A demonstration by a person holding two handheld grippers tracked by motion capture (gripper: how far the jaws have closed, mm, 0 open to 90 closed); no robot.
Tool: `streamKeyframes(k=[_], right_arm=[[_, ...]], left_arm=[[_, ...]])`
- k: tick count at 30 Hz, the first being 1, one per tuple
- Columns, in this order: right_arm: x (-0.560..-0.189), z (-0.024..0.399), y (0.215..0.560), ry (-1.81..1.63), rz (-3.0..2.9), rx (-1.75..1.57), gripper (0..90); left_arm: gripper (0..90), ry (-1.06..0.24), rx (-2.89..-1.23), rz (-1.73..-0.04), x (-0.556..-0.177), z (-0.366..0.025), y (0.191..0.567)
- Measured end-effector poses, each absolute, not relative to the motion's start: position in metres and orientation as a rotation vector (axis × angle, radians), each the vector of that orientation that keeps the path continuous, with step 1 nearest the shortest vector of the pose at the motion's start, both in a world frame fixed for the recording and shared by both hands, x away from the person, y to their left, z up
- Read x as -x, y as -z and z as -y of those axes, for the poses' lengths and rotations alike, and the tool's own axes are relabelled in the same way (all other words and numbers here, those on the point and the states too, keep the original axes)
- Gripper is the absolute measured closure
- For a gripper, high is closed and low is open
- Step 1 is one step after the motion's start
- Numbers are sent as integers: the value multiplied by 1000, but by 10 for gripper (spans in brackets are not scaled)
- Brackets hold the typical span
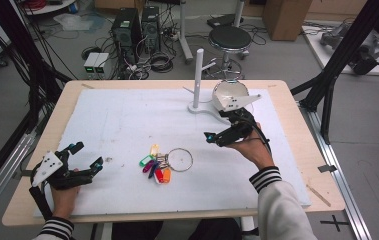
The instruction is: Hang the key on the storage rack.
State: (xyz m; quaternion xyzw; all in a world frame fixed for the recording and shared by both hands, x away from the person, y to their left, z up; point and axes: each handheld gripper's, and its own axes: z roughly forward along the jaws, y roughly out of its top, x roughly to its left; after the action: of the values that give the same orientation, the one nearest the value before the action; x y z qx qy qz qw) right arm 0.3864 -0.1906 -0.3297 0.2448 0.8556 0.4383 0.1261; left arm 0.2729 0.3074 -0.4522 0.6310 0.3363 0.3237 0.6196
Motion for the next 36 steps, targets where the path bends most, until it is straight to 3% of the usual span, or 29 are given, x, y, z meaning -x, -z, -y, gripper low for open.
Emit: streamKeyframes(k=[36], right_arm=[[-420,95,358,-658,-2828,-599,51]], left_arm=[[91,-747,-1453,-770,-273,-308,452]])
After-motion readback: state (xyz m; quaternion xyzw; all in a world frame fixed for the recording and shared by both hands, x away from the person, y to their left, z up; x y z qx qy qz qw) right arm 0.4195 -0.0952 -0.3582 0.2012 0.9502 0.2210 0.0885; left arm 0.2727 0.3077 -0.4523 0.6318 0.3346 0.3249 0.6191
